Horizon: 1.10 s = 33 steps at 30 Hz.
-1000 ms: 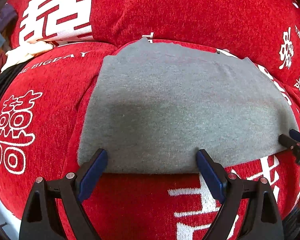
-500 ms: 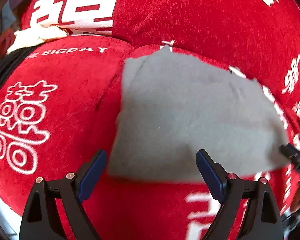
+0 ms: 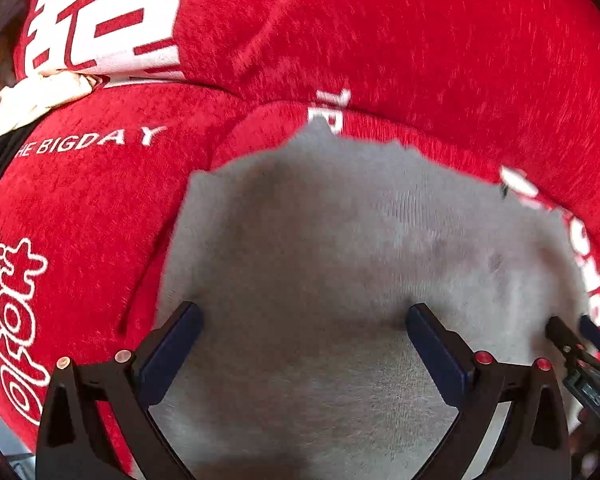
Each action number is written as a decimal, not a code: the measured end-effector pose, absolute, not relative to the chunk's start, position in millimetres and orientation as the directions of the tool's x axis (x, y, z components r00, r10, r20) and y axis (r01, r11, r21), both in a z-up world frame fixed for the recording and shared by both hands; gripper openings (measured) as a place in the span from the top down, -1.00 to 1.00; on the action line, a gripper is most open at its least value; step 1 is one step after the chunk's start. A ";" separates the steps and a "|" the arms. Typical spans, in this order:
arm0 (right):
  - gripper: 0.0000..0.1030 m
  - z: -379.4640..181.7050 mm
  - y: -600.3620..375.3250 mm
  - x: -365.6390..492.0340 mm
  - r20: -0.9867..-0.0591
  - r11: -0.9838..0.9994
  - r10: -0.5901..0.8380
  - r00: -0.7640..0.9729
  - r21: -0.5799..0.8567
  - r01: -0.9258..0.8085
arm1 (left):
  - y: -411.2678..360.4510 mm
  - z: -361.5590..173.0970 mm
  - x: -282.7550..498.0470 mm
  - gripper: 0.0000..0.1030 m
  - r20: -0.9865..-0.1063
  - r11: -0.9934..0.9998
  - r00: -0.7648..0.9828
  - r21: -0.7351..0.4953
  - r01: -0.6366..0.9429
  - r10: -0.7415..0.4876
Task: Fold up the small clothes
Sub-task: 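Grasp the sweatshirt's edge with the left tool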
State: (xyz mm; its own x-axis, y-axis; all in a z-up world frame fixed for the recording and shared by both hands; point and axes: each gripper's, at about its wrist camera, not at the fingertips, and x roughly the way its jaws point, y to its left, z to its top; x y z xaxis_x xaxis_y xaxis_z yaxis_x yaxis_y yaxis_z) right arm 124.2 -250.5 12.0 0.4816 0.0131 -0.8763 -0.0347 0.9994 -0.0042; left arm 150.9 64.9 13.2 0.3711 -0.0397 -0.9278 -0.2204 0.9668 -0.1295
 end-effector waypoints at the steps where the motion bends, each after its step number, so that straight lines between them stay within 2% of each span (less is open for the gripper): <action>1: -0.75 15.5 -255.0 121.8 -0.873 1.000 0.012 0.488 0.002 -0.021 | 76.9 20.3 143.4 -1.00 -0.913 0.963 0.404 -0.156 -0.219 -0.056; 3: -0.75 25.2 -265.4 106.9 -0.846 0.999 0.039 0.532 0.043 -0.004 | 102.0 25.1 128.8 -1.00 -0.897 0.955 0.437 -0.186 -0.233 -0.068; 6: -0.75 29.5 -272.6 83.4 -0.822 0.994 0.095 0.561 0.105 -0.014 | 147.1 4.4 115.0 -1.00 -0.900 0.911 0.394 -0.308 -0.273 -0.186; 7: -0.75 29.2 -271.8 78.6 -0.819 0.994 0.100 0.565 0.111 -0.015 | 153.9 -3.6 113.2 -0.95 -0.903 0.897 0.371 -0.336 -0.287 -0.219; 9: -0.75 26.4 -266.8 69.7 -0.818 0.993 0.111 0.565 0.120 -0.023 | 158.7 -17.5 111.1 -0.67 -0.894 0.875 0.337 -0.396 -0.278 -0.297; 10: -0.75 25.4 -263.5 67.7 -0.816 0.993 0.114 0.567 0.118 -0.031 | 156.4 -20.7 109.8 -0.65 -0.887 0.871 0.338 -0.411 -0.268 -0.314; 14: -0.75 23.8 -245.1 66.4 -0.813 0.995 0.102 0.573 0.072 -0.075 | 126.5 -12.8 118.2 -0.65 -0.882 0.900 0.365 -0.387 -0.202 -0.297; 17: -0.75 25.2 -233.8 70.4 -0.811 0.992 0.108 0.575 0.052 -0.112 | 92.2 -8.1 128.1 -0.62 -0.903 0.949 0.367 -0.288 -0.130 -0.224; 18: -0.75 26.4 -230.7 71.1 -0.809 0.991 0.110 0.578 0.046 -0.124 | 88.3 -7.2 131.1 -0.52 -0.903 0.954 0.374 -0.275 -0.122 -0.212; 20: -0.75 28.2 -225.6 74.4 -0.805 0.990 0.107 0.583 0.030 -0.141 | 91.9 -1.7 131.8 0.05 -0.892 0.944 0.389 -0.301 -0.133 -0.230; 22: -0.75 28.7 -220.7 82.0 -0.806 0.988 0.103 0.583 0.017 -0.151 | 100.5 2.7 130.4 0.33 -0.888 0.932 0.388 -0.328 -0.155 -0.248; 23: -0.76 27.9 -216.6 88.6 -0.811 0.987 0.106 0.575 0.017 -0.159 | 104.0 4.8 130.5 0.40 -0.886 0.927 0.386 -0.339 -0.161 -0.257; 28: -0.75 9.9 -189.5 112.9 -0.847 0.979 0.110 0.519 0.002 -0.205 | 102.4 18.1 128.3 0.44 -0.889 0.930 0.393 -0.323 -0.174 -0.235; 30: -0.89 3.9 -180.6 112.6 -0.830 0.979 0.062 0.554 -0.059 -0.197 | 99.1 23.2 129.4 0.45 -0.890 0.933 0.397 -0.314 -0.176 -0.224; 33: -0.91 2.2 -181.9 113.7 -0.835 0.982 0.059 0.548 -0.051 -0.183 | 96.1 32.2 129.1 0.46 -0.889 0.933 0.403 -0.310 -0.182 -0.216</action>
